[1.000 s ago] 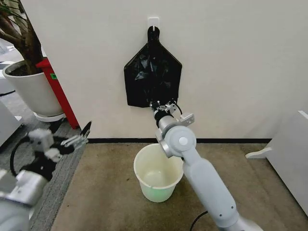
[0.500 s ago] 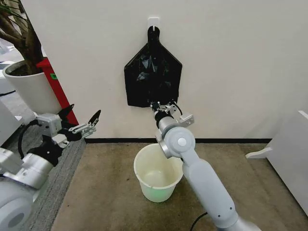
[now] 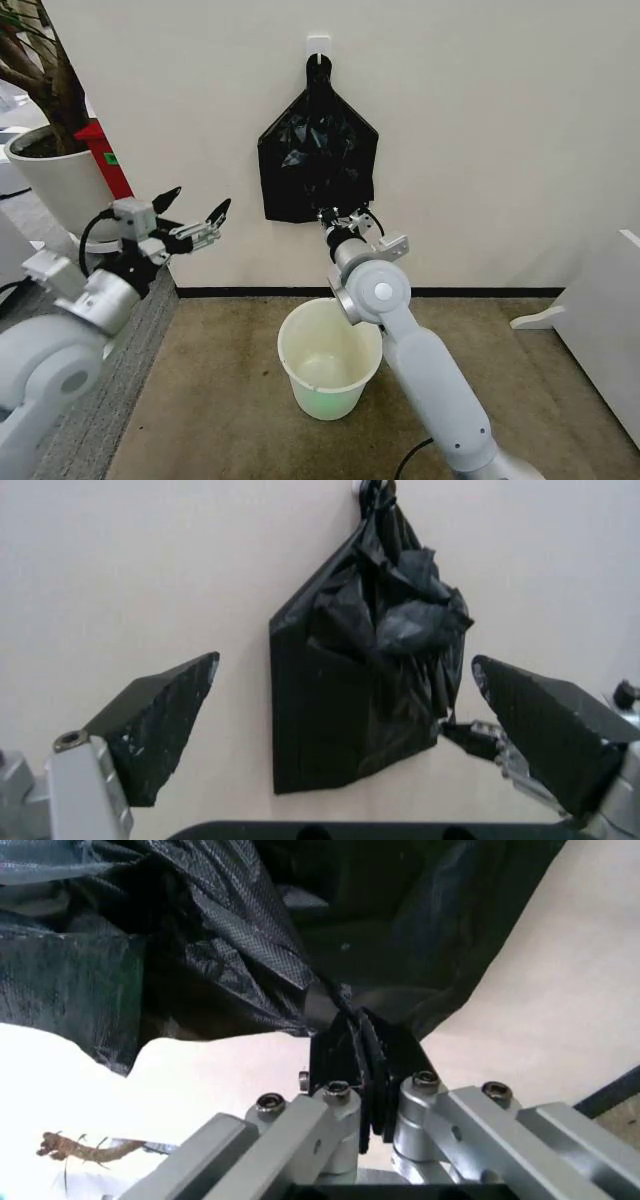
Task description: Place the garbage bag over the trash bin.
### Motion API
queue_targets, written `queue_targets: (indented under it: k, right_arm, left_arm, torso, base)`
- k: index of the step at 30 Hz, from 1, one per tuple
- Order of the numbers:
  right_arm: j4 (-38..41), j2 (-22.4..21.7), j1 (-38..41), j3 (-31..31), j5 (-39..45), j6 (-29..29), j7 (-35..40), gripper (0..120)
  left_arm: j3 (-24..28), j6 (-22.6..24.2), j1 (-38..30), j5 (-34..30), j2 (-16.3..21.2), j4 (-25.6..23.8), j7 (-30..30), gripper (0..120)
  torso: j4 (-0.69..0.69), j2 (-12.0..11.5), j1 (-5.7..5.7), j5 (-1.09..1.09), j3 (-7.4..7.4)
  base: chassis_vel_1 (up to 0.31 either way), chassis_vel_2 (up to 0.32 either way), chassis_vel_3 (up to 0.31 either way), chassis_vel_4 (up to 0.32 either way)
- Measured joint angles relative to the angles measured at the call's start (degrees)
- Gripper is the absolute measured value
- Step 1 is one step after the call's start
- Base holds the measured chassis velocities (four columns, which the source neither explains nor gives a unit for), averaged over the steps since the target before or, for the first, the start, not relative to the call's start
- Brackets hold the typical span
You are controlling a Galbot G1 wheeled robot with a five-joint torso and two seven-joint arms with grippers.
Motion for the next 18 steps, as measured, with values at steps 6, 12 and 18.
queue_targets:
  k: [6,12,18]
  right_arm:
    - [-0.1,0.2,0.3,-0.1,0.0,-0.1,-0.1,0]
    - [-0.3,0.3,0.5,-0.2,0.1,-0.1,-0.2,0]
    - [-0.5,0.4,0.6,-0.2,0.1,-0.1,-0.3,0]
  left_arm:
    - [4.0,0.3,-6.5,-0.8,1.2,2.2,0.0,100]
    - [9.5,0.9,-13.7,-1.8,2.5,5.1,0.1,100]
    - [15.1,1.6,-21.3,-2.8,3.8,8.0,0.4,100]
  torso:
    - [0.00,0.0,0.00,0.02,-0.01]
    - [0.00,0.0,0.00,0.00,0.00]
    - [0.00,0.0,0.00,0.00,0.00]
  base:
    - [0.000,0.000,0.000,0.000]
    - [0.000,0.000,0.000,0.000]
    - [0.000,0.000,0.000,0.000]
